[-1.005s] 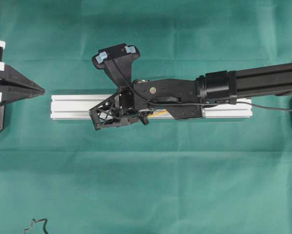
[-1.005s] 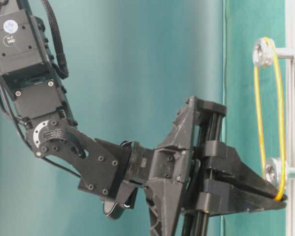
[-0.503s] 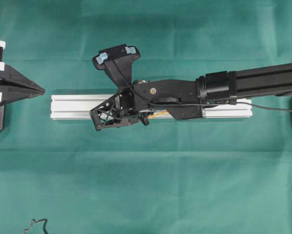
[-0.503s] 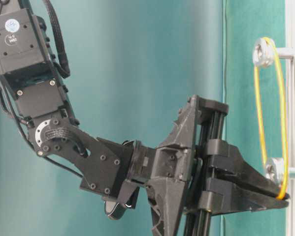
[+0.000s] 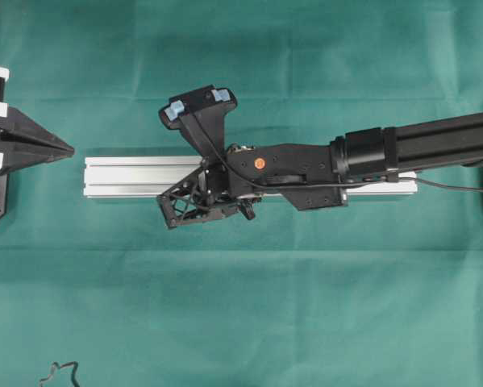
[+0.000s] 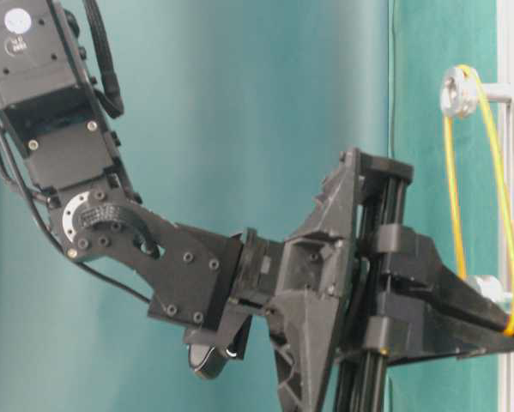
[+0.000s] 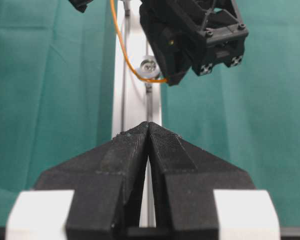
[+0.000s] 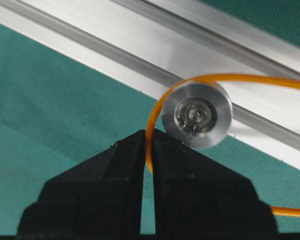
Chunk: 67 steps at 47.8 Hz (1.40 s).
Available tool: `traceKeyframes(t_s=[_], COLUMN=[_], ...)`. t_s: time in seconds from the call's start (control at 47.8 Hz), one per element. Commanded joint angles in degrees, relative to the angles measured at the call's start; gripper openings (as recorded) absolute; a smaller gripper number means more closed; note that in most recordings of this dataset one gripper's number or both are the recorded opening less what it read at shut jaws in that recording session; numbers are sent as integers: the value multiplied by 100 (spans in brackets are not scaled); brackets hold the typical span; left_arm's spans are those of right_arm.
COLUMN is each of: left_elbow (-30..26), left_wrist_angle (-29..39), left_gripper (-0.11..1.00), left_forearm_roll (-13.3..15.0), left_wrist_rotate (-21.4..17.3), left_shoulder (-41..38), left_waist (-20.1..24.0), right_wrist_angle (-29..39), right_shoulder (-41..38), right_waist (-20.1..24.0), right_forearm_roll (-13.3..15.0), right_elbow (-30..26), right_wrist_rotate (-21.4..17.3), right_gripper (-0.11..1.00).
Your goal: Hook the rubber onto the shaft.
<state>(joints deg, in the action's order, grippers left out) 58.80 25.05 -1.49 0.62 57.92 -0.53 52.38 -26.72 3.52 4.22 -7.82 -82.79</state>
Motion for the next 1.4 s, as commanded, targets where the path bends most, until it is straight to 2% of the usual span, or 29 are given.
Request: traceKeyframes(t_s=[0.0,0.942,1.382], left_elbow=[-167,-167,-167], left_wrist_angle=[-26,149,141], left_gripper=[0,0,0], left_forearm_roll=[-9,-9,-18], left_wrist_rotate=[0,9,0], left_shoulder=[-53,-18,-9], left_waist=[-9,-9,-9], right_wrist_angle=[35,-53,-281], right_shoulder=[334,984,993], right_waist=[26,53,62], right_forearm_roll=[0,79,79], right_elbow=[53,984,1020], right_wrist_rotate=[-9,35,229], right_gripper=[6,6,6])
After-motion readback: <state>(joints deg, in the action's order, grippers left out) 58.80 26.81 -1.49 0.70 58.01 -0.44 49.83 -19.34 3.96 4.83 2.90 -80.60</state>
